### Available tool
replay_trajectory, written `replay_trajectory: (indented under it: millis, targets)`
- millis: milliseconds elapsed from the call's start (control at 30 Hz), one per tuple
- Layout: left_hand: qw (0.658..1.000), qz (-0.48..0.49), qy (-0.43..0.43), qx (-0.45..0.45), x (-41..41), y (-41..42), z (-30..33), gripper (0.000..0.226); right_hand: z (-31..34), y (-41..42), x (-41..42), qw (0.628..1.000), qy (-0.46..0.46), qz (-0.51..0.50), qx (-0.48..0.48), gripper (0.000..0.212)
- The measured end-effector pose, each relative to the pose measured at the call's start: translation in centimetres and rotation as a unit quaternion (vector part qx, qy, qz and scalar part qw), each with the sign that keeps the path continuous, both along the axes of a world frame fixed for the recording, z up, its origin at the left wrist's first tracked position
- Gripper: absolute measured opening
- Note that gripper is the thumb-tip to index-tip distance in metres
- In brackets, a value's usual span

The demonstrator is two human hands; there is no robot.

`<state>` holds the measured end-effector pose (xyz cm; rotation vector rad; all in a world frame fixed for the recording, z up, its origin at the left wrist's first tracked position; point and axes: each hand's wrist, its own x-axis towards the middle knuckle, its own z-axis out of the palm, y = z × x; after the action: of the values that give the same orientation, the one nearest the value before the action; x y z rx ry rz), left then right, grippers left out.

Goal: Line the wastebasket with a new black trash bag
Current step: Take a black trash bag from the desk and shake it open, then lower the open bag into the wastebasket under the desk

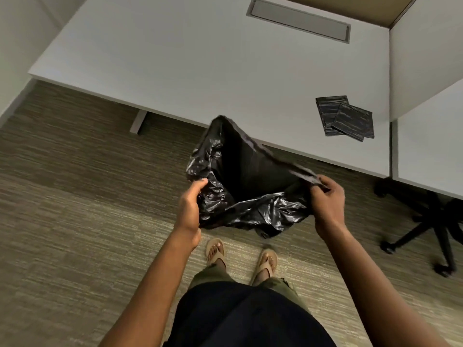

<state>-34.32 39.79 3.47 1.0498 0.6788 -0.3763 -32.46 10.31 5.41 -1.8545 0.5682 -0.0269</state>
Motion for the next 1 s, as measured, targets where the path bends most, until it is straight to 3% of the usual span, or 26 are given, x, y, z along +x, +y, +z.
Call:
replay_trajectory:
  millis: [100, 200, 267, 367, 467, 600, 767, 900, 1000]
  targets:
    - [0.969, -0.020, -0.026, 0.245, -1.7, 0.1, -2.4, 0.043, -1.0, 0.3, -1.5, 0.990, -0.034, 0.060, -0.119, 0.020]
    - [0.914, -0.031, 0.102, 0.392, -2.8, -0.2, -4.9, 0.048, -3.7, 0.6, -3.0, 0.977, 0.107, 0.087, -0.164, 0.035]
    - [0.916, -0.023, 0.066, 0.396, -3.0, -0.2, -5.6, 0.052, -4.8, 0.0, -3.5, 0.981, 0.125, 0.060, -0.139, 0.035]
    - [0.919, -0.010, -0.017, 0.395, -2.9, -0.7, -4.9, 0.055, -4.7, -0.9, -3.2, 0.994, 0.064, 0.017, -0.084, 0.029]
    - [0.920, 0.015, 0.017, 0.391, -2.0, -1.8, -5.0, 0.045, -5.3, -1.0, -1.9, 0.987, 0.136, -0.058, 0.055, 0.028]
    - [0.918, 0.020, 0.029, 0.394, 0.0, -3.7, -5.5, 0.037, -6.1, -1.8, 0.6, 0.965, 0.183, -0.060, 0.179, 0.023]
    - [0.922, 0.028, 0.019, 0.385, 3.7, -5.6, -6.3, 0.041, -7.0, -2.3, 4.9, 0.941, 0.171, -0.099, 0.275, 0.024]
    - [0.919, 0.042, -0.024, 0.392, 6.8, -6.4, -7.0, 0.027, -8.3, -1.3, 7.7, 0.924, 0.143, -0.103, 0.340, 0.016]
    - [0.918, 0.074, -0.073, 0.384, 8.1, -6.1, -8.0, 0.030, -9.3, -0.7, 8.7, 0.915, 0.101, -0.099, 0.378, 0.017]
